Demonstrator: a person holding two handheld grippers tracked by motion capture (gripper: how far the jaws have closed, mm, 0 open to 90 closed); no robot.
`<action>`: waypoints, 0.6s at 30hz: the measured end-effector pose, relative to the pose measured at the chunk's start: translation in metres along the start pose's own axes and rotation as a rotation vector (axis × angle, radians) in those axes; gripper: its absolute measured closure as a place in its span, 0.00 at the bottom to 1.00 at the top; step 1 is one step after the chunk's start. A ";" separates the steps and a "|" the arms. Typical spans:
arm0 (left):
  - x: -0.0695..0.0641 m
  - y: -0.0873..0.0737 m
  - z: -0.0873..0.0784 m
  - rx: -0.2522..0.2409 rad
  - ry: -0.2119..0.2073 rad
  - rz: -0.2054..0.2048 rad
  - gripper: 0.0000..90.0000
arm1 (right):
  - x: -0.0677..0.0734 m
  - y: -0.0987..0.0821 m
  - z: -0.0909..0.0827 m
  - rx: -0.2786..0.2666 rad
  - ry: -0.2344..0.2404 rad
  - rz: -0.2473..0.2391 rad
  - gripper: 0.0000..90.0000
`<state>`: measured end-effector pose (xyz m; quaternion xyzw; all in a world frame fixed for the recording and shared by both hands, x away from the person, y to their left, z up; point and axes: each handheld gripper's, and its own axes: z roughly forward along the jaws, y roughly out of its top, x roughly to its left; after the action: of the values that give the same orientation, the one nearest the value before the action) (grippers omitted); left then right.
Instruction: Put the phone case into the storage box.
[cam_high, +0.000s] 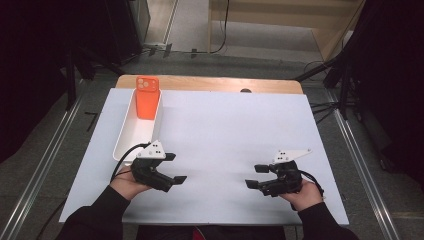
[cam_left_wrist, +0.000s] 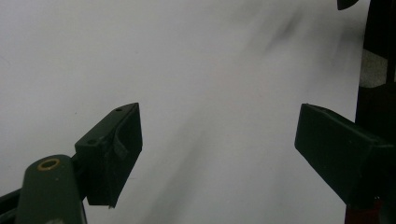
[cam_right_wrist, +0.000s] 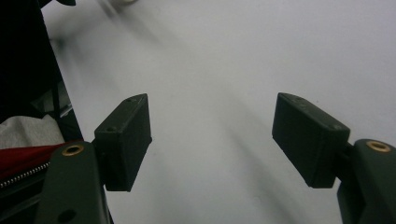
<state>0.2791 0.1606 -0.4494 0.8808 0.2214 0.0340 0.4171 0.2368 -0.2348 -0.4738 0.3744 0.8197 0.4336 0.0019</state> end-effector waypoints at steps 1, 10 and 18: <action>0.000 -0.001 0.000 0.001 -0.002 0.005 0.17 | 0.000 0.000 0.000 -0.001 0.000 -0.001 0.30; -0.004 -0.009 0.001 0.043 -0.021 0.036 0.17 | 0.000 0.000 0.000 -0.005 0.001 0.001 0.30; -0.005 -0.011 0.001 0.049 -0.022 0.042 0.17 | 0.000 0.000 0.000 -0.005 0.004 0.001 0.30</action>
<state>0.2714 0.1636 -0.4577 0.8955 0.1991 0.0277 0.3971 0.2366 -0.2345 -0.4740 0.3737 0.8185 0.4363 0.0008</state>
